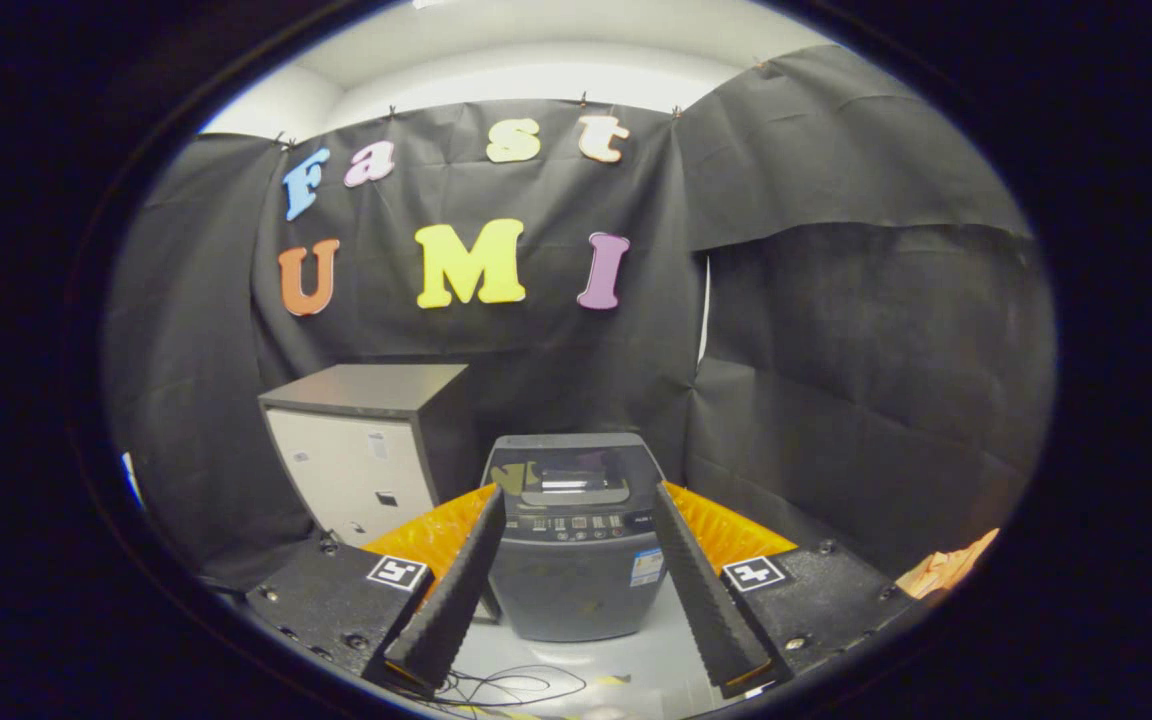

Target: Put the clothes into the washing machine and then close the washing machine lid.

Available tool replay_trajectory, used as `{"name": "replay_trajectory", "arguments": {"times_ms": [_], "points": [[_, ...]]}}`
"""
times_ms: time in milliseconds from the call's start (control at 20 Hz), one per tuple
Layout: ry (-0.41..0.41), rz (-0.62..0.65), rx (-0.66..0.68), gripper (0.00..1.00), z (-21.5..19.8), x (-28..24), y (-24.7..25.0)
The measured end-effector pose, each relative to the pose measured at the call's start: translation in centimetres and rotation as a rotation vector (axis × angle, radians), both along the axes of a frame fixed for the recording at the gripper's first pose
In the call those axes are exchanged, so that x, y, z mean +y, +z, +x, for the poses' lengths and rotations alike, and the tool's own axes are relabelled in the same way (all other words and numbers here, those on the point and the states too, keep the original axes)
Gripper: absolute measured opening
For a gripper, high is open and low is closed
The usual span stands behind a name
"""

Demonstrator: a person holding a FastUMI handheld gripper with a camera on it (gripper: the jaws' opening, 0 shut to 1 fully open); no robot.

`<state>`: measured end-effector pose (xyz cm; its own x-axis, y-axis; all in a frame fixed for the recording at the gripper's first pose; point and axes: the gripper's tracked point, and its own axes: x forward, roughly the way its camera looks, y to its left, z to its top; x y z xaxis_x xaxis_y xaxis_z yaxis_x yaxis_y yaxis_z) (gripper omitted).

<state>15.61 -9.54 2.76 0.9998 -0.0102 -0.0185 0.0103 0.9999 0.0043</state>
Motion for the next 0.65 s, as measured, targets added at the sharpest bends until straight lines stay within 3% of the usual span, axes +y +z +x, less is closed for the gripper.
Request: {"name": "replay_trajectory", "arguments": {"times_ms": [300,650], "points": [[0.04,-0.011,-0.049,0.94,-6.4,-0.1,1.3],[0.021,-0.01,-0.078,0.94,-8.8,-0.7,1.4]]}}
